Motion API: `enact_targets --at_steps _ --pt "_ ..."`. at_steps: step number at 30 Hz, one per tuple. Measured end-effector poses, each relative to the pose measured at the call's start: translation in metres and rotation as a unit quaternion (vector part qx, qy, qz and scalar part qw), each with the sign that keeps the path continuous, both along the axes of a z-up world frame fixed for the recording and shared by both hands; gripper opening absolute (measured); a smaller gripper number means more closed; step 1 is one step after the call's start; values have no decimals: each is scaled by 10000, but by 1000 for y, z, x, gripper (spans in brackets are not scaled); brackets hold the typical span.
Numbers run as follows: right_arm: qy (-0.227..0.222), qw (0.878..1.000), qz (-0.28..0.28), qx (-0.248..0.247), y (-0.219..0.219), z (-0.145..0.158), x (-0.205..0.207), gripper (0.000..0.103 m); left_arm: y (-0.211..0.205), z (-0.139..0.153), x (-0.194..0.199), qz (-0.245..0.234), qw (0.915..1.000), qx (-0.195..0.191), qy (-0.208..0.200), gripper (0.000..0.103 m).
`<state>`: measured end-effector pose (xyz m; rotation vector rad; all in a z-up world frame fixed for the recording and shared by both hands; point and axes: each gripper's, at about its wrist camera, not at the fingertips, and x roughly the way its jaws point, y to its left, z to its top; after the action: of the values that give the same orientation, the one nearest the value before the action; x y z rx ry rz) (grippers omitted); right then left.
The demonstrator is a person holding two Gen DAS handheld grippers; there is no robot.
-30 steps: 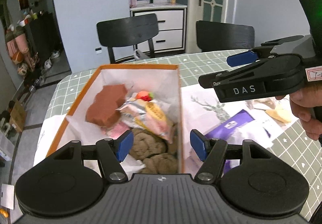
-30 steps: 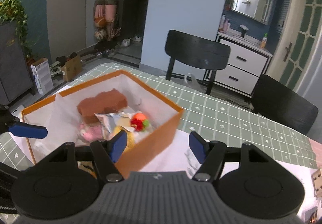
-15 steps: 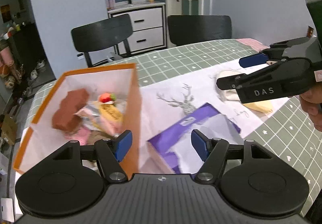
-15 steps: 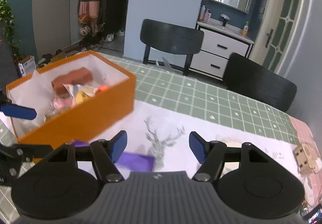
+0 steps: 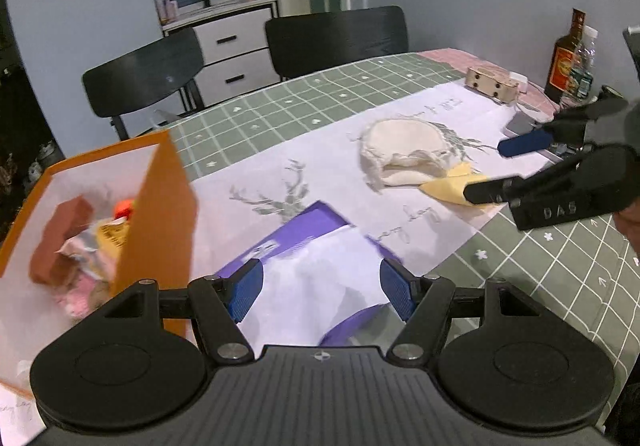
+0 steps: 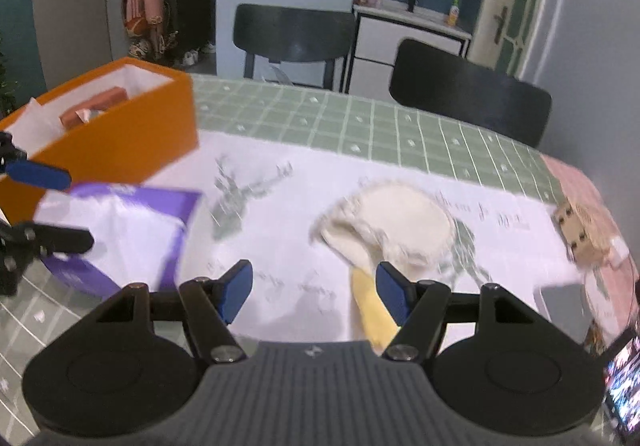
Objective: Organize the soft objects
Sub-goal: 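Withdraw both open tools from the box toward the beige pouch and yellow cloth, then grasp the yellow cloth with the right tool while the left tool grasps the beige pouch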
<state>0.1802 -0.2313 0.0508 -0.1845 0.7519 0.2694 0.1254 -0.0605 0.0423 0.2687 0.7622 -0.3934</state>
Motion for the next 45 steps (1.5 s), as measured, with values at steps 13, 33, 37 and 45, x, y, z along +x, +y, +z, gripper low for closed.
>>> enact_targets --at_steps 13,33,37,45 --pt "267 9994 -222 79 -46 -52 10 75 -60 -19 24 -247 9992 277 149 79" --pt "714 9944 -559 536 -76 -90 58 11 -97 -36 33 -410 9976 474 293 79" --pt "828 9937 -545 522 -84 -83 56 4 -105 -32 39 -390 9981 418 225 79" --pt "1442 9895 -135 17 -97 -75 46 4 -135 -31 56 -363 9989 257 115 84"
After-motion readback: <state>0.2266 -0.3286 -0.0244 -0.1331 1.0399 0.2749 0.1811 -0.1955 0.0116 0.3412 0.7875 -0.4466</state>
